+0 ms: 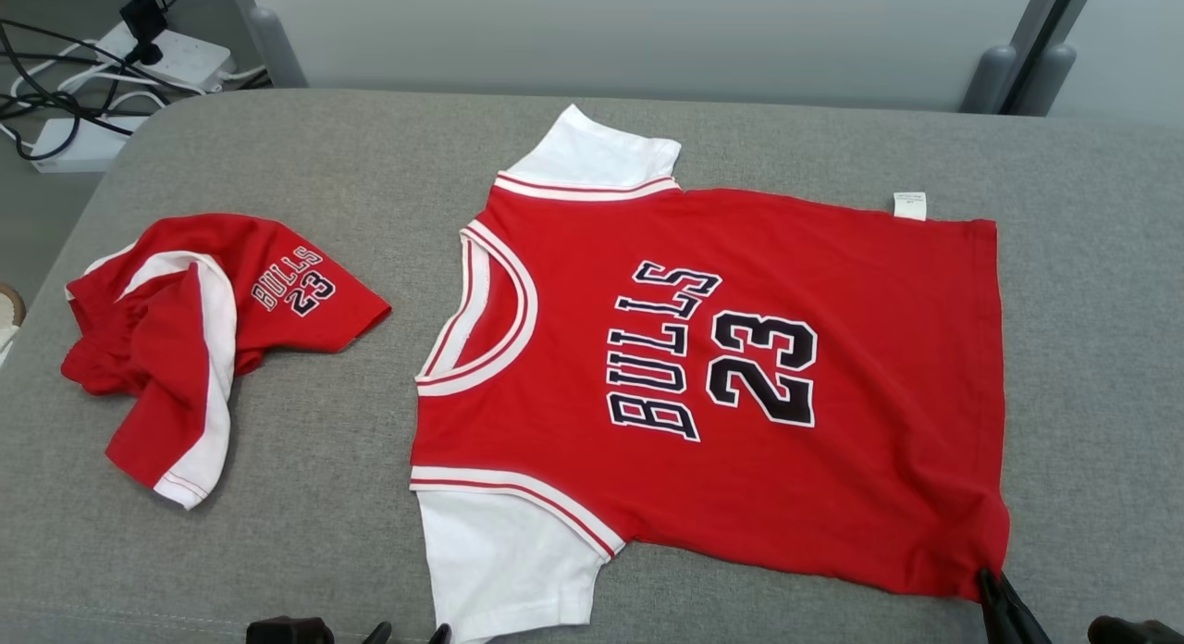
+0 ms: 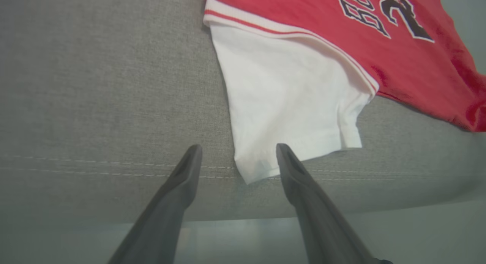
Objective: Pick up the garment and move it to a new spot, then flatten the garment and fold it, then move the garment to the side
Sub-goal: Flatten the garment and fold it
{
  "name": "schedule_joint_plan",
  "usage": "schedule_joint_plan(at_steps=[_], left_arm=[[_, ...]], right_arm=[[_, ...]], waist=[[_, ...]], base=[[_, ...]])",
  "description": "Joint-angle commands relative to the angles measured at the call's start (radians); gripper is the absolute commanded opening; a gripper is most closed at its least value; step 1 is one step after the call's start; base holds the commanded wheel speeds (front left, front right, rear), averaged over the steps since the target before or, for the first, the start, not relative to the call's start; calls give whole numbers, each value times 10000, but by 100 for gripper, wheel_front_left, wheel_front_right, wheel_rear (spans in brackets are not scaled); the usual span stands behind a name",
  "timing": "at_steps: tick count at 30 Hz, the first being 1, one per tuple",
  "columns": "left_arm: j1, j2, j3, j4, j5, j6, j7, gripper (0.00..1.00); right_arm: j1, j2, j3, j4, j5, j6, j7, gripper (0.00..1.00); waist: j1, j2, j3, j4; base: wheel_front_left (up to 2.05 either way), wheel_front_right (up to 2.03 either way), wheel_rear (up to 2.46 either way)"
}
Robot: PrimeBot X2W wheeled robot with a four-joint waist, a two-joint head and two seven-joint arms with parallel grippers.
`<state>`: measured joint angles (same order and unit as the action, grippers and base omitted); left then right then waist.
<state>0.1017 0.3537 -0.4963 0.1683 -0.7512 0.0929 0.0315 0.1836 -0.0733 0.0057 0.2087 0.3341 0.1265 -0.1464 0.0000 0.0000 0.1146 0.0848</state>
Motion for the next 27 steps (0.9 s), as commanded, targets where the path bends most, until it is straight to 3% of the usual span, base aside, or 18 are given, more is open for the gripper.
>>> schedule_joint_plan(at_steps=[1,14,15,16,17,21,27], left_arm=[[-474,50,318,-44,-106,-132,-88,100],[-1374,-669,79,2118,-524,-876,-161,100],[-1422,-699,85,2217,-569,-938,-171,73],[-1472,-719,92,2295,-583,-993,-225,24],[-1490,-741,79,2381,-622,-1037,-197,0],[-1521,-753,32,2439,-688,-1189,-188,0],[-1241,-588,34,1922,-779,-1068,5,0]], right_arm=[[-361,-224,208,-174,65,42,-135,0],[-739,-337,382,-20,149,42,-247,0],[-760,-343,388,-21,151,42,-250,0],[-780,-351,383,-17,151,42,-257,0],[-794,-355,371,-12,153,42,-267,0],[-787,-368,281,19,170,42,-316,0],[-558,-406,48,53,181,42,-338,0]], waist=[[0,0,102,-35],[0,0,487,-440],[0,0,529,-462],[0,0,550,-472],[0,0,570,-473],[0,0,594,-419],[0,0,473,-213]], base=[[0,0,0],[0,0,0],[0,0,0],[0,0,0],[0,0,0],[0,0,0],[0,0,0]])
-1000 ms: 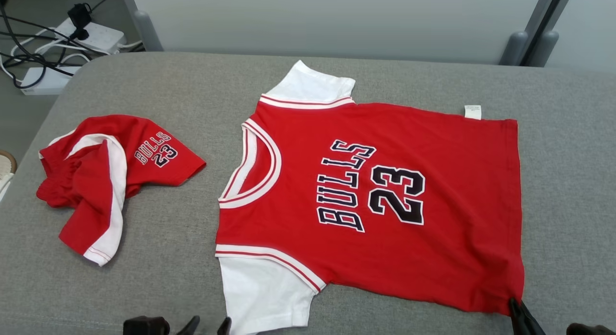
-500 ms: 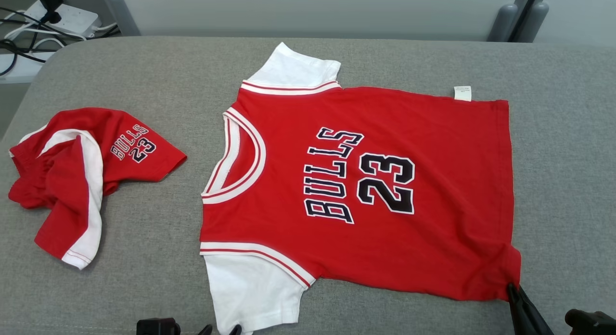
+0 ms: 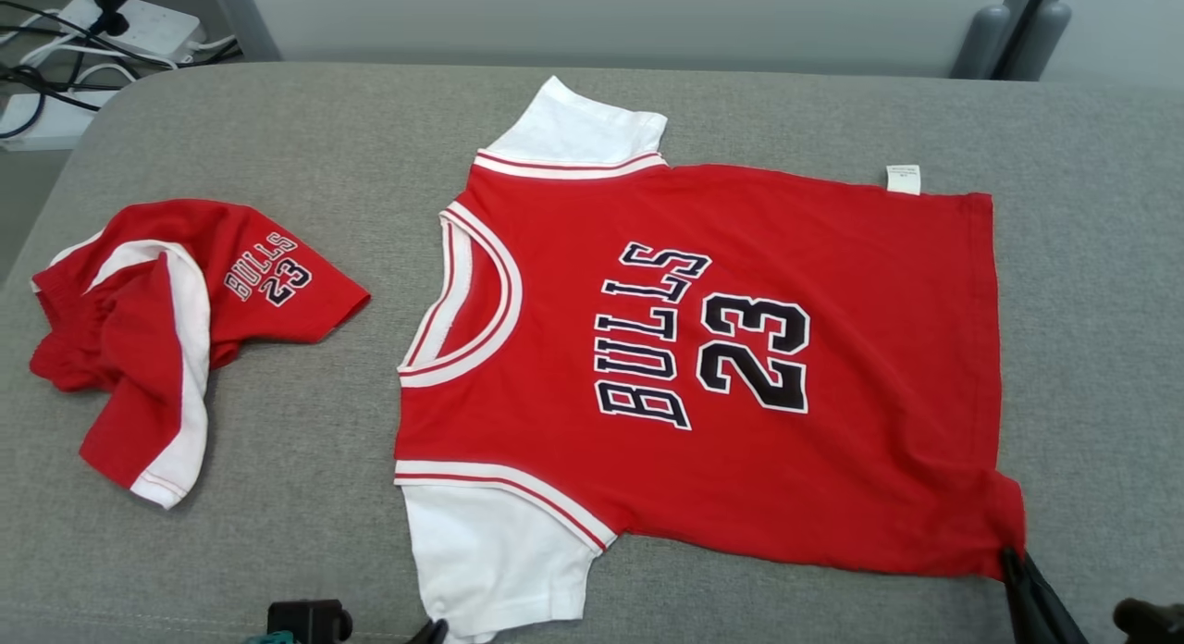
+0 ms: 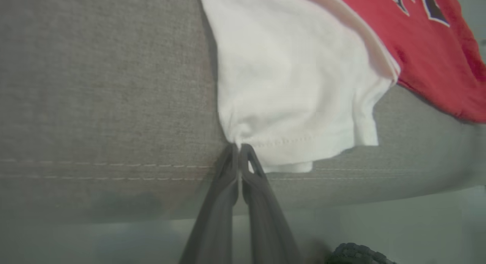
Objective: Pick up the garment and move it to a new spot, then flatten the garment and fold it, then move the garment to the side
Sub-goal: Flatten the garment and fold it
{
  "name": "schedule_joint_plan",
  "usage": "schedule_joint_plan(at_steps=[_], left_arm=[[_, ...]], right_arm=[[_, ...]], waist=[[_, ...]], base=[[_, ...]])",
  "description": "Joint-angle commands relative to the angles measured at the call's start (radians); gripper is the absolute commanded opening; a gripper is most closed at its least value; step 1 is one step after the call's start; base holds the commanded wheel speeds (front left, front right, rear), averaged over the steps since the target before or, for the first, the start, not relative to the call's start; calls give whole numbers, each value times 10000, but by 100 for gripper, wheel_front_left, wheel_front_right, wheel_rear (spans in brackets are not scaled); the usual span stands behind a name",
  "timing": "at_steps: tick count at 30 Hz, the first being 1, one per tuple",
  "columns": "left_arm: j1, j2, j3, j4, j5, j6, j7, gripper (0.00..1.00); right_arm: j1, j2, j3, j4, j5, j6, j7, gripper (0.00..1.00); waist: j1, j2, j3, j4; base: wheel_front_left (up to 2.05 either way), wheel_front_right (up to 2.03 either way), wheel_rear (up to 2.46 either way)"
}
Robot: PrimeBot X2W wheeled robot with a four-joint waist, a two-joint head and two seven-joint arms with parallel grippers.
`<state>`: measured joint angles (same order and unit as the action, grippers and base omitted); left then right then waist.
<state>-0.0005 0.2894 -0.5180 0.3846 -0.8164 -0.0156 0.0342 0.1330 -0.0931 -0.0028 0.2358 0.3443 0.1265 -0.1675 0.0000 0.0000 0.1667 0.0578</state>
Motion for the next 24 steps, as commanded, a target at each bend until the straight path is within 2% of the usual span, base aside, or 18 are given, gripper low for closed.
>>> schedule_joint_plan(at_steps=[1,8,17,19,24], left_arm=[[-92,119,248,-448,-171,59,76,0],[1031,885,362,-2573,-397,692,855,0],[2307,1913,784,-5674,-579,1803,1710,0],[2207,2075,954,-6079,-543,1878,1732,0],[1443,2278,1437,-6711,-620,1746,1702,0]], right_arm=[[56,-224,56,-223,67,42,-119,0],[949,-222,-372,-468,1,42,69,0],[1642,-166,-799,-1090,-145,42,343,0],[1470,-175,-799,-1201,-153,42,420,0],[739,-362,-715,-1525,-103,42,563,0]], waist=[[0,0,-81,115],[0,0,-222,373],[0,0,-178,294],[0,0,-102,227],[0,0,188,-2]], base=[[0,0,0],[0,0,0],[0,0,0],[0,0,0],[0,0,0]])
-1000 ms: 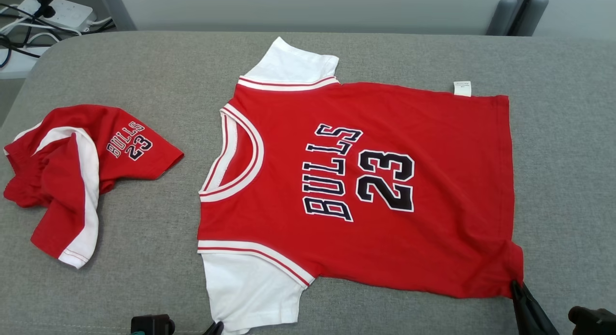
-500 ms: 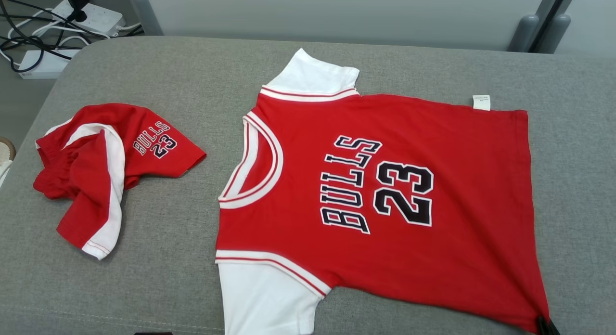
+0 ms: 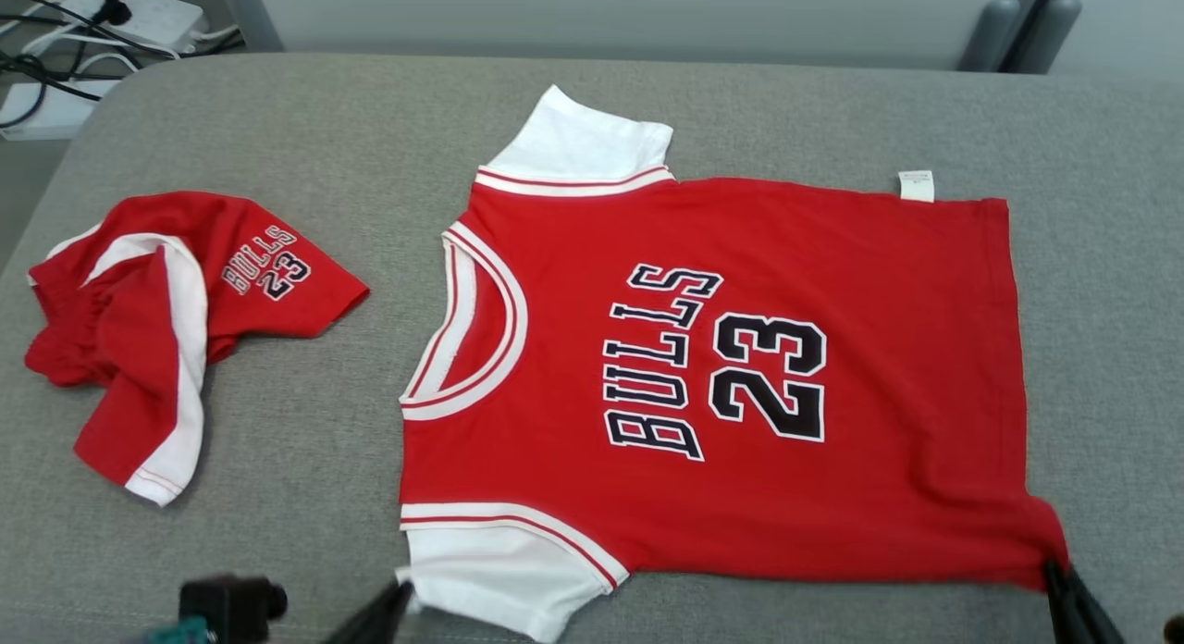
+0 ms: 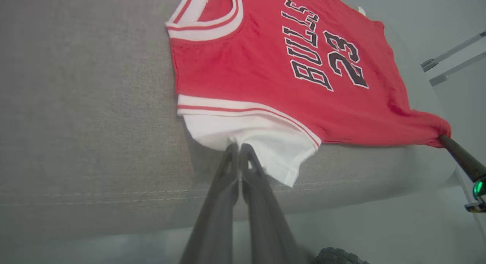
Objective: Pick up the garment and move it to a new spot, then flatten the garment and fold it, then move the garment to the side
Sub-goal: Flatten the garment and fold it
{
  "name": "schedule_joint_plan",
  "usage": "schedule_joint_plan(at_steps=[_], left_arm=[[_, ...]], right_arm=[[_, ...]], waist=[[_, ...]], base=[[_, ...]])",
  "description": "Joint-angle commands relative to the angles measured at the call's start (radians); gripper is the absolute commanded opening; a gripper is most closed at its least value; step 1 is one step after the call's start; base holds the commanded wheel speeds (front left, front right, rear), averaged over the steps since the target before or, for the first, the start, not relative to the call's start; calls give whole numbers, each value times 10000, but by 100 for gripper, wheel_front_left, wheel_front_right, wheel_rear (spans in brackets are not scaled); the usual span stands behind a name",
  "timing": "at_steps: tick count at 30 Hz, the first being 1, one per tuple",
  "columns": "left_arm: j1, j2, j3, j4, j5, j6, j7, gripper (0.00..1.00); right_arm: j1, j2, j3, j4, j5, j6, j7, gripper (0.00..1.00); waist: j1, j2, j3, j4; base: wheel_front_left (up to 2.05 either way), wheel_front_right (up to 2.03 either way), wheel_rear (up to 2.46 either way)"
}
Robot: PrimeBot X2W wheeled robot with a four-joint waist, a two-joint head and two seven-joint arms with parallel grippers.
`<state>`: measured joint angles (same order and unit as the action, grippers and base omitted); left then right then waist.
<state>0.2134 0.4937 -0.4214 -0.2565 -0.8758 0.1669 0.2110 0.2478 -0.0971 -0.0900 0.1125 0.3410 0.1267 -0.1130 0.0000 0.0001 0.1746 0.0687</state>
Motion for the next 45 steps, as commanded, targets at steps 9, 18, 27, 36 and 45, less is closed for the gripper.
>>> schedule_joint_plan(at_steps=[9,18,27,36,45], left_arm=[[-2969,346,1194,-78,-233,-608,-84,0],[-5239,19,1392,1501,-433,-1261,-213,0],[-7090,-482,1302,3911,-318,-2155,-929,0],[-8033,-1036,1172,5675,-254,-2582,-1790,100],[-7963,-1100,1179,6351,924,-2146,-3844,100]], right_arm=[[-2587,-779,576,-302,695,40,423,0],[-4957,-1359,1477,1149,1343,40,722,0],[-6771,-1772,2423,2971,2005,40,302,0],[-7593,-1893,3126,3925,2848,40,-466,100],[-7491,-2104,3233,4171,3084,40,-1318,100]], waist=[[0,-1,936,-644],[0,-1,1820,-904],[0,-1,2283,-952],[0,-1,2451,-971],[0,-1,2239,-973]], base=[[0,0,0],[0,0,0],[0,0,0],[0,0,0],[0,0,0]])
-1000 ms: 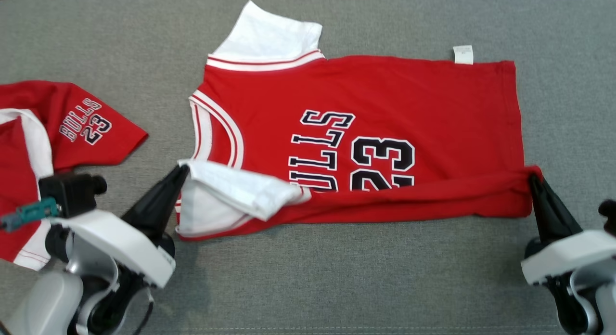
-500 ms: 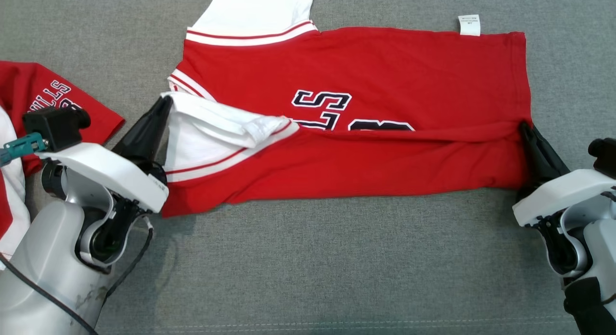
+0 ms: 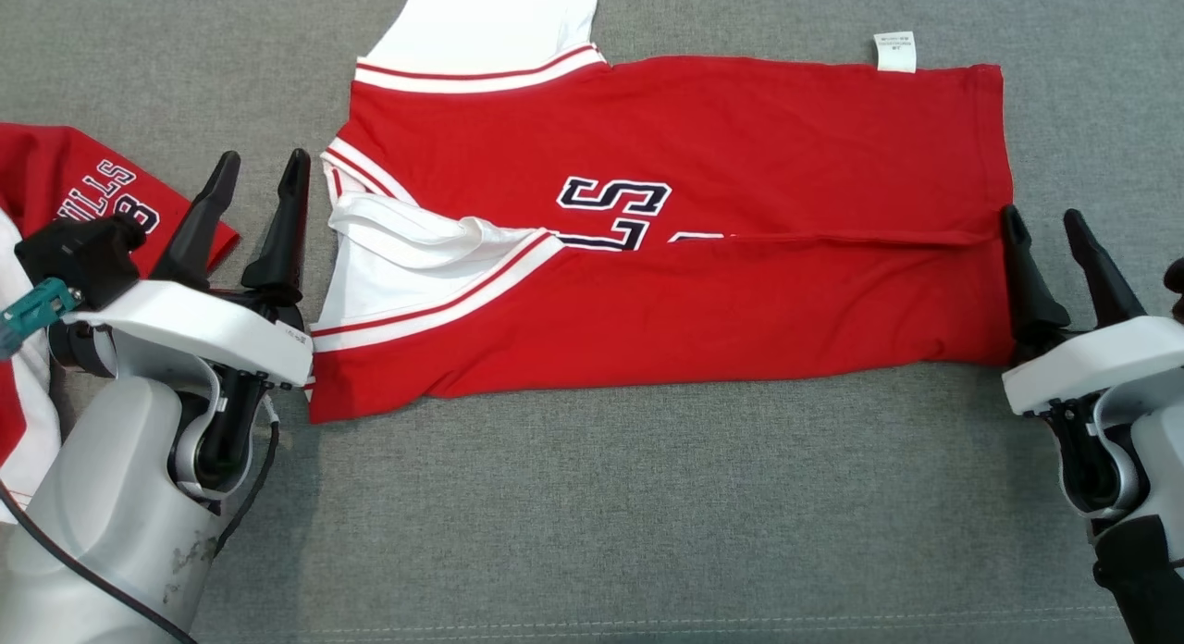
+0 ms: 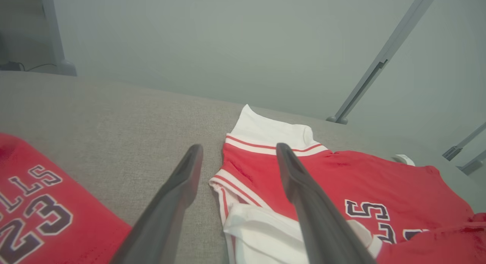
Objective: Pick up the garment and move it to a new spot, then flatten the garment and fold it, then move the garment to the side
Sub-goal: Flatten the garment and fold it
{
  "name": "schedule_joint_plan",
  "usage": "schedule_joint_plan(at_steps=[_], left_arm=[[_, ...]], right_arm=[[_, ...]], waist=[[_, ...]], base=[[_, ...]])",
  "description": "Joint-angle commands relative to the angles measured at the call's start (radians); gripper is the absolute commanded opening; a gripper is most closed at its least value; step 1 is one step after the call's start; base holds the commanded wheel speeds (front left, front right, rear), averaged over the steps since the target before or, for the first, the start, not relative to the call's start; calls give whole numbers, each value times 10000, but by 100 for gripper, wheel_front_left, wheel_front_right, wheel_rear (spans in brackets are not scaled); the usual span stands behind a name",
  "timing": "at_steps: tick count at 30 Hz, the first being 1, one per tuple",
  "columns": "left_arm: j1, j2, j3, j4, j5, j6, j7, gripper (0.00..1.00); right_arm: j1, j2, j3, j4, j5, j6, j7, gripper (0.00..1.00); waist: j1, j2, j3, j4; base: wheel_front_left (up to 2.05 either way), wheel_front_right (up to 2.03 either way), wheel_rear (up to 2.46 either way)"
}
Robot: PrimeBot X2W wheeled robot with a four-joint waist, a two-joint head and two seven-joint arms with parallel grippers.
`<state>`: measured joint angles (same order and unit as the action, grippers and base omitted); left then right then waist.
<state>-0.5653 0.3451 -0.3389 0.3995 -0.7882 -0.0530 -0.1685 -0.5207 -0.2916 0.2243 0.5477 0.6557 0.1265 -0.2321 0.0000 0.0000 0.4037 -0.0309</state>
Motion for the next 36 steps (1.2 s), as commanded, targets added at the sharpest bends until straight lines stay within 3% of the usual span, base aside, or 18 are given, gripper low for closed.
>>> schedule_joint_plan(at_steps=[1,9,14,24,36], left_arm=[[-51,398,353,-283,284,280,-274,100],[1820,270,352,-1887,1585,1930,-840,100],[3138,387,240,-2969,2117,2692,-860,100],[4753,501,-191,-4121,2421,3470,-369,100],[4977,722,-299,-4335,2222,3548,299,100]], right_arm=[[331,-176,-40,-257,-168,42,-196,100],[2190,459,-1410,-2039,-1881,42,-292,100],[3453,1085,-1968,-3068,-3058,42,-294,100],[4992,1774,-2588,-3905,-3982,42,-295,100],[5102,2040,-2632,-3922,-4020,42,-296,100]], waist=[[0,0,-125,43],[0,0,-828,116],[0,0,-1305,99],[0,0,-1995,112],[0,0,-2052,-181]], base=[[0,0,0],[0,0,0],[0,0,0],[0,0,0],[0,0,0]])
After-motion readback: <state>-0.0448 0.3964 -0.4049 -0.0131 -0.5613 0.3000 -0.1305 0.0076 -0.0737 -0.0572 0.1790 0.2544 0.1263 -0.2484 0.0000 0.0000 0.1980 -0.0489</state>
